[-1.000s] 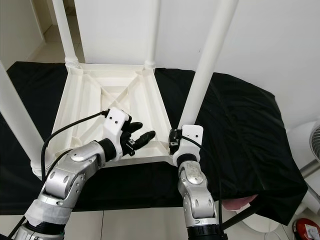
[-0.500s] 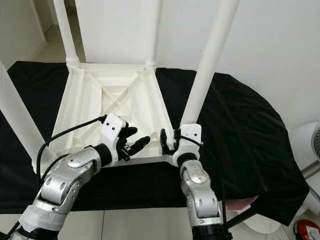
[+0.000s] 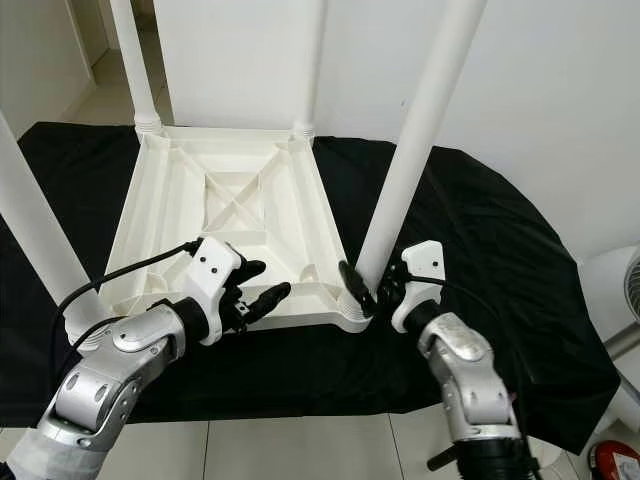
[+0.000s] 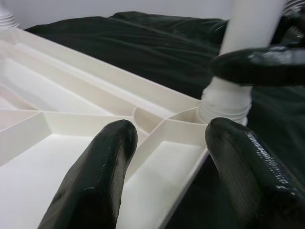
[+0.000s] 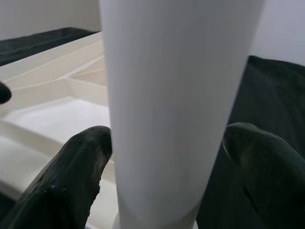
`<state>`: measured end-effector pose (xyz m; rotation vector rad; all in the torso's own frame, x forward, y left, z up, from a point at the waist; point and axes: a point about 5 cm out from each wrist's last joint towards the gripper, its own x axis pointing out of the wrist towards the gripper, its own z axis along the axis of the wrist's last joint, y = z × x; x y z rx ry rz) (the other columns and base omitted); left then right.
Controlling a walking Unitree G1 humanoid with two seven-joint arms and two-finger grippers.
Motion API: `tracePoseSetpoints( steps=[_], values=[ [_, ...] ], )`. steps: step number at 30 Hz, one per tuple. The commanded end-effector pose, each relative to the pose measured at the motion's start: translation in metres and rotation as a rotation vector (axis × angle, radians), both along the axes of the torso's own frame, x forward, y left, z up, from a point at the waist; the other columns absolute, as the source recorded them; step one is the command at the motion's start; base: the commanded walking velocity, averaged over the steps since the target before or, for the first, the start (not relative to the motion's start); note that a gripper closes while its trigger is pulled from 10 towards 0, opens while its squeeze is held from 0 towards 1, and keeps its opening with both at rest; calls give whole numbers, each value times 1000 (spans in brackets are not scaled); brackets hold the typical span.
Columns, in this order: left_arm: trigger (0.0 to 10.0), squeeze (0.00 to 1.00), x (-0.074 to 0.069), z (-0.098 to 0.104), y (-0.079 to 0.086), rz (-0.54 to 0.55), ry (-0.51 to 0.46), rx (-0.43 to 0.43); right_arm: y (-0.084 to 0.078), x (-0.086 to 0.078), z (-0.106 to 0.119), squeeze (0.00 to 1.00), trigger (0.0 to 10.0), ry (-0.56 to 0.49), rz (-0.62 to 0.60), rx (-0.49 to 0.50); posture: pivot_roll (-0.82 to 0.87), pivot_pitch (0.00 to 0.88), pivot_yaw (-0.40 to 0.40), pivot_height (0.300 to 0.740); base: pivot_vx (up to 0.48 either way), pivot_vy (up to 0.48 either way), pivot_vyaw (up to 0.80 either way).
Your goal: Building children table
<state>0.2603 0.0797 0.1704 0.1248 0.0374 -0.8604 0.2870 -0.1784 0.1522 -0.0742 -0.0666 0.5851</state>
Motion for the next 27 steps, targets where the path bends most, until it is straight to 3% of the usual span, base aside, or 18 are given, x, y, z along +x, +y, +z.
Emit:
tracePoseSetpoints(
  steps=[1,7,16,17,18,19,20,22,23,27],
  values=[
    [10000,0,-11,0,-9,-188,17,7,-3,1,-1,0,10000,1,42,-9,-25,0,-85,740,0,0,0],
    [10000,0,-15,-1,-14,-235,27,34,-1,9,-12,0,10000,49,158,-53,-18,0,-83,740,0,0,0],
    [10000,0,-17,-6,-18,-241,53,63,5,21,-21,0,10000,77,222,-75,-7,0,-82,740,0,0,0],
    [10000,0,-17,-7,-19,-236,53,67,5,23,-22,0,9294,76,226,-76,-6,0,-82,740,0,0,0],
    [10000,0,-17,-7,-19,-233,53,68,5,24,-23,0,4118,70,216,-80,-5,0,-83,740,0,0,0],
    [10000,0,-17,-7,-19,-233,53,68,5,24,-23,0,4118,70,216,-80,-5,0,-83,740,0,0,0],
    [10000,0,-18,-8,-20,-230,54,68,4,26,-24,0,1765,66,199,-87,-4,0,-85,740,0,0,0],
    [10000,0,-18,-8,-20,-228,55,67,4,27,-25,0,1765,61,190,-91,-4,0,-85,740,0,0,0],
    [10000,0,-18,-8,-21,-223,55,62,3,28,-26,0,0,67,185,-90,-4,0,-87,740,0,0,0],
    [10000,0,-18,-7,-23,-217,52,53,3,28,-30,0,0,94,170,-58,-7,0,-94,740,0,0,0]
  ],
)
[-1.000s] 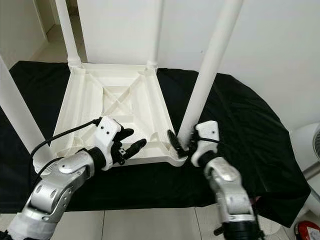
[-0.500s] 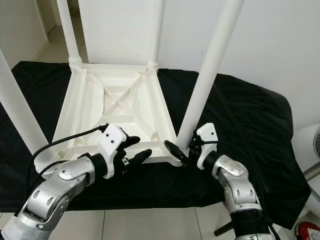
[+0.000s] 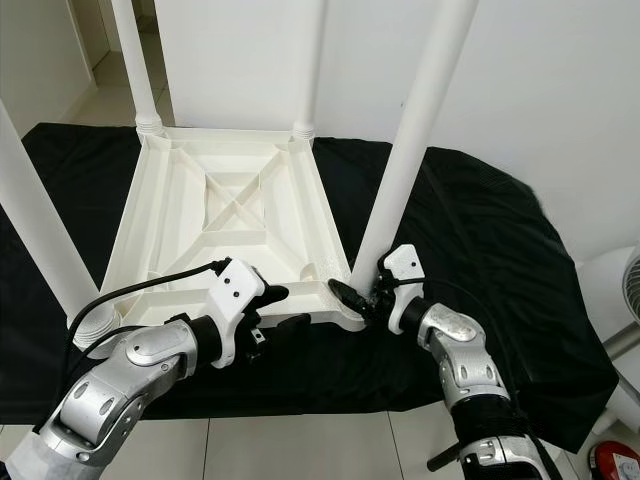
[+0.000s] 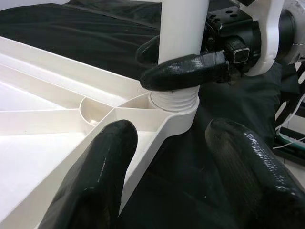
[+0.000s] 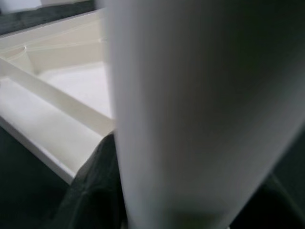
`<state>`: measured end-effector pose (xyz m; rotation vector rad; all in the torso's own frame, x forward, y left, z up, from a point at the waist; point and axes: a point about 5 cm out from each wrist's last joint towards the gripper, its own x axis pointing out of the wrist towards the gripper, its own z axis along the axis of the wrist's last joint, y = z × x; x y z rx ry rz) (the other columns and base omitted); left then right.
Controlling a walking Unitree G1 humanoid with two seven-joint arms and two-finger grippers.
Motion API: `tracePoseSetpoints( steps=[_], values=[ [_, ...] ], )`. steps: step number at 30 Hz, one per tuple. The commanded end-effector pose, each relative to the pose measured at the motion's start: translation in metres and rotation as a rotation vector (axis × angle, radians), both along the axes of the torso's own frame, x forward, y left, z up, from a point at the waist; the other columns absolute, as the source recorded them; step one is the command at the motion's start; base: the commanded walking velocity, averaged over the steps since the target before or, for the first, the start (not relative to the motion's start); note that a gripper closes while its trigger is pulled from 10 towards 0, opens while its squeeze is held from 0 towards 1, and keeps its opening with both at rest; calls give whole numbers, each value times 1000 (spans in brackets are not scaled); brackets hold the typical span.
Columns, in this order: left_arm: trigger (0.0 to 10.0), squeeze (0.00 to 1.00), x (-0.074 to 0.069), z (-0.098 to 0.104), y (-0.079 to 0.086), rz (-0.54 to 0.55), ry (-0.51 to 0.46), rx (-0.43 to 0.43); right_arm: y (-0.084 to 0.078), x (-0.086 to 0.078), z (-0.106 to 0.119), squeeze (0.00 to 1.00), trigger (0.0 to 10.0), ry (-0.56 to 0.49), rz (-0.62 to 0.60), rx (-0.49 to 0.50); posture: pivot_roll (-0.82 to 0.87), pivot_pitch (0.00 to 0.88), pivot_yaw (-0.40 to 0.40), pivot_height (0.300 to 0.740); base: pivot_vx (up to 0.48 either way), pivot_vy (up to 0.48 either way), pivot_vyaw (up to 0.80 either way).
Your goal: Building children table
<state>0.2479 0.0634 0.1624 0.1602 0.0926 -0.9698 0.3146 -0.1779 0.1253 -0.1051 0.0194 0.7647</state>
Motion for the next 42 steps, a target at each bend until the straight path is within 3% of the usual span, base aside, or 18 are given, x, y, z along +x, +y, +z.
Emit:
tracePoseSetpoints(
  steps=[1,7,8,11,19,22,24,27,34,38,39,42],
  values=[
    [10000,0,-5,1,-8,-109,14,-4,3,0,-5,0,0,24,-11,14,-7,0,-94,740,0,0,0],
    [10000,0,-6,0,-9,-110,16,-5,8,-1,-8,0,0,11,-56,38,-10,0,-102,740,0,0,0],
    [10000,0,-6,0,-9,-109,16,-5,11,-2,-8,0,10000,4,-90,47,-9,0,-105,740,0,0,0],
    [10000,0,-5,1,-9,-104,13,-8,17,-3,-8,0,10000,-7,-183,64,-9,0,-105,740,0,0,0],
    [10000,0,-3,1,-8,-96,11,-10,29,-12,-6,0,10000,-17,-295,101,-12,0,-110,740,0,0,0],
    [10000,0,-2,2,-8,-96,8,-8,33,-15,-3,0,10000,-28,-393,105,-14,0,-109,740,0,0,0],
    [10000,0,-1,3,-6,-91,2,-8,35,-17,-3,0,10000,-2,-558,94,-17,0,-109,740,0,0,0],
    [10000,0,0,3,-5,-86,-5,-7,39,-20,-4,0,10000,8,-627,65,-16,0,-113,740,0,0,0],
    [10000,0,3,5,-2,-71,-13,-13,53,-20,1,0,10000,25,-708,135,-15,0,-113,740,0,0,0],
    [10000,0,3,5,-4,-77,-13,-15,56,-20,5,0,10000,14,-695,153,-17,0,-109,740,0,0,0],
    [10000,0,3,6,-4,-80,-13,-16,56,-20,7,1000,10000,9,-679,165,-16,0,-111,740,0,0,0],
    [10000,0,3,6,-4,-77,-14,-17,54,-22,11,1000,10000,-3,-649,186,-15,0,-113,740,0,0,0]
  ],
)
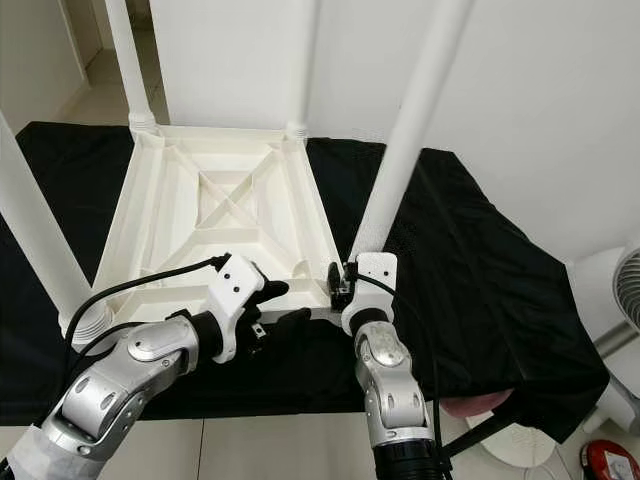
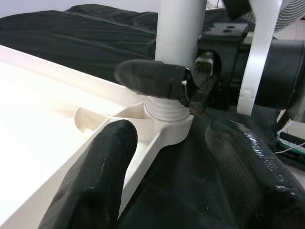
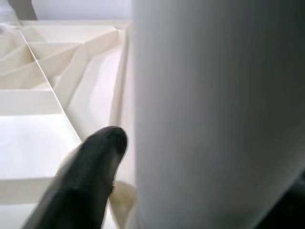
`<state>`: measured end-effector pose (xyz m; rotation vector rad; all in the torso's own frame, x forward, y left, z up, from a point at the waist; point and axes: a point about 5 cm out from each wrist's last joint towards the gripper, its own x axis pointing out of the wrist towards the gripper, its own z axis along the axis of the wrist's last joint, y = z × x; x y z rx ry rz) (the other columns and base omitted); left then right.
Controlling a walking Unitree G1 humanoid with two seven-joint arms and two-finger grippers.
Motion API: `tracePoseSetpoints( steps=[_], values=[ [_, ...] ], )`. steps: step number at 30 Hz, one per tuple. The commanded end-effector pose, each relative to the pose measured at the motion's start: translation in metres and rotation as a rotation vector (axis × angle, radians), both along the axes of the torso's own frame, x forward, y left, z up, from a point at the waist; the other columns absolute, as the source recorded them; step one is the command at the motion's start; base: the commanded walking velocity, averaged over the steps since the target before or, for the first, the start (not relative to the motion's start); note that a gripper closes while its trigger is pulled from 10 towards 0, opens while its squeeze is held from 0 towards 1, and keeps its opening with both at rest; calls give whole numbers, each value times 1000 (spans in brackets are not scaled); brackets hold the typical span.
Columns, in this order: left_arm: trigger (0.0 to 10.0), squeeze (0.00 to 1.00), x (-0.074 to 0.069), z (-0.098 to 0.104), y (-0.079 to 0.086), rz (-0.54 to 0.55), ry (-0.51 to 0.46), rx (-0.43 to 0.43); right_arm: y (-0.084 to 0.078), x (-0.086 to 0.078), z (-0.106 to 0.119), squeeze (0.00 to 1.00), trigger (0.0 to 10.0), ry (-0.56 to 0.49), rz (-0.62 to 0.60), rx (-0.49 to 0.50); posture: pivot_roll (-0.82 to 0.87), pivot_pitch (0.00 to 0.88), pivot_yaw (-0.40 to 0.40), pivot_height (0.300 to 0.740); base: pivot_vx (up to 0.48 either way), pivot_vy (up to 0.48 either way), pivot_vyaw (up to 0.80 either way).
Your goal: Building children table
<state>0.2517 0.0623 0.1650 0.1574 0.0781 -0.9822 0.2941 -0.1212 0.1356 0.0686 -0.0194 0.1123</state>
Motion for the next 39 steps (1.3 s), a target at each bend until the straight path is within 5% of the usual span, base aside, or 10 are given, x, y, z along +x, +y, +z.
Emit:
tracePoseSetpoints(
  steps=[1,5,6,7,8,23,28,37,38,39],
  values=[
    [10000,0,0,4,-2,-59,-5,-11,-4,-2,3,1000,10000,-7,11,6,-16,0,-114,740,0,0,0],
    [10000,0,0,4,-2,-54,-5,-13,-8,-3,6,1000,10000,-8,37,4,-15,0,-117,740,0,0,0],
    [10000,0,0,4,-2,-55,-5,-14,-10,-4,7,494,10000,-3,86,3,-16,0,-116,740,0,0,0],
    [10000,0,0,4,-2,-55,-5,-14,-12,-5,7,494,10000,1,121,4,-16,0,-117,740,0,0,0],
    [10000,0,1,4,-2,-56,-5,-15,-14,-5,9,0,10000,-19,153,-30,-17,0,-117,740,0,0,0],
    [10000,0,3,7,0,-46,-10,-17,-62,12,15,0,10000,-68,417,-192,-10,0,-110,740,0,0,0],
    [10000,0,5,10,-2,-50,-22,-17,-52,22,5,0,10000,-24,636,-179,-2,0,-102,740,0,0,0],
    [10000,0,5,14,-7,-63,-30,-29,-38,37,-3,0,10000,6,688,-161,14,0,-97,740,0,0,0],
    [10000,0,5,13,-7,-66,-31,-24,-36,40,-5,0,8863,8,692,-162,18,0,-95,740,0,0,0],
    [10000,0,5,13,-7,-66,-31,-24,-36,40,-5,0,8863,8,692,-162,18,0,-95,740,0,0,0]
  ],
)
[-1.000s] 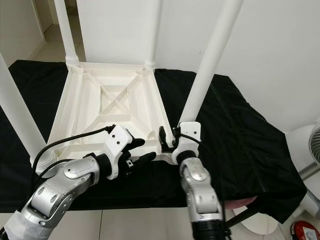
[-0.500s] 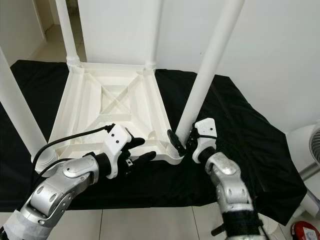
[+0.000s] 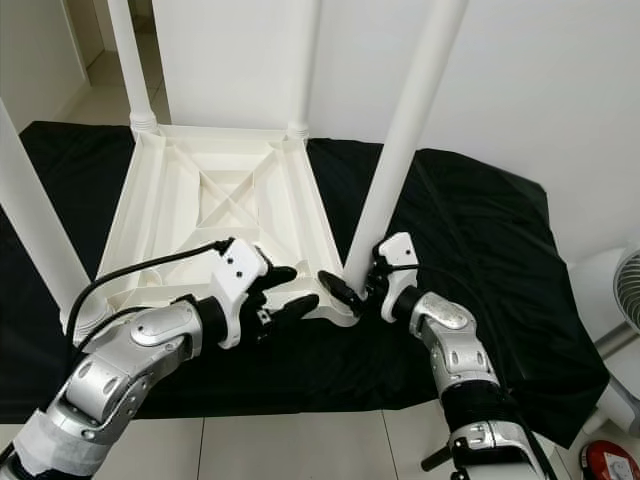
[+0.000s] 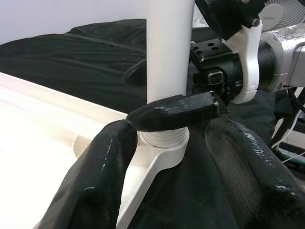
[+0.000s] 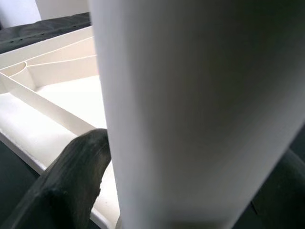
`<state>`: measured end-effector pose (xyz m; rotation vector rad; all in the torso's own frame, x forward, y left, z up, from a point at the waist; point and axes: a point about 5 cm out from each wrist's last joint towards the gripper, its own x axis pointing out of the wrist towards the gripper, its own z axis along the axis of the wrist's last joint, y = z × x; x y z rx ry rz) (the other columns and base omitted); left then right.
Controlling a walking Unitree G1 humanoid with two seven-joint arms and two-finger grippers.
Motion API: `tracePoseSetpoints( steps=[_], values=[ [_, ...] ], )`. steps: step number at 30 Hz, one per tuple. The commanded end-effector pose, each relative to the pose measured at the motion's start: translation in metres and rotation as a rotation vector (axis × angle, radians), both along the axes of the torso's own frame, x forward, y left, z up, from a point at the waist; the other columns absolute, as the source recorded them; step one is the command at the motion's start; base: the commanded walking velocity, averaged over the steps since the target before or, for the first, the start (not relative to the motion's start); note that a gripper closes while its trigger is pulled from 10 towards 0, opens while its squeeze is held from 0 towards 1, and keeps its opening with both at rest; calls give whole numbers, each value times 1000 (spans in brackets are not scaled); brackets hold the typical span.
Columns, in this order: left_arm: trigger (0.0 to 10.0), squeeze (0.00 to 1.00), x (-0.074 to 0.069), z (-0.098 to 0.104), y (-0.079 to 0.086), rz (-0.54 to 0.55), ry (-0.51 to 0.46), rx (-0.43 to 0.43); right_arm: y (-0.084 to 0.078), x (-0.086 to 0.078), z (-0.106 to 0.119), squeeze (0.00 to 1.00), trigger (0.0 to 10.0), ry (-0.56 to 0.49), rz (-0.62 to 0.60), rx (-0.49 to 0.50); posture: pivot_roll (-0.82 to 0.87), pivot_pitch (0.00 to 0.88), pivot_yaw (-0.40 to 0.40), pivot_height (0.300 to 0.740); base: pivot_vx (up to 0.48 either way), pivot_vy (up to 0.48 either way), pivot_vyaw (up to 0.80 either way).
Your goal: Building children table
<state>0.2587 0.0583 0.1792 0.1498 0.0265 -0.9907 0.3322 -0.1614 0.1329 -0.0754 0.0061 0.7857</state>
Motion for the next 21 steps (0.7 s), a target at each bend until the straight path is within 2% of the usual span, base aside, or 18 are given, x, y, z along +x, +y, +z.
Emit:
tracePoseSetpoints(
  steps=[1,8,16,17,18,19,21],
  values=[
    [10000,0,-3,-1,-2,-57,8,8,5,4,-4,0,0,12,26,-14,20,0,-97,740,0,0,0],
    [10000,0,-3,-1,-3,-56,7,8,-4,3,-8,0,0,21,39,-2,19,0,-99,740,0,0,0],
    [10000,0,-2,-1,-4,-60,7,6,-6,1,-12,0,0,21,37,15,8,0,-96,740,0,0,0],
    [10000,0,-2,-1,-5,-62,8,4,-6,-2,-13,0,8196,21,21,21,5,0,-101,740,0,0,0],
    [10000,0,-3,-1,-6,-64,8,2,-5,-4,-15,0,8196,19,12,24,5,0,-101,740,0,0,0],
    [10000,0,-3,-1,-6,-65,9,1,-2,-5,-15,0,10000,8,-20,27,1,0,-104,740,0,0,0],
    [10000,0,-3,-1,-6,-65,11,0,2,-5,-14,0,10000,-11,-51,29,1,0,-104,740,0,0,0]
  ],
)
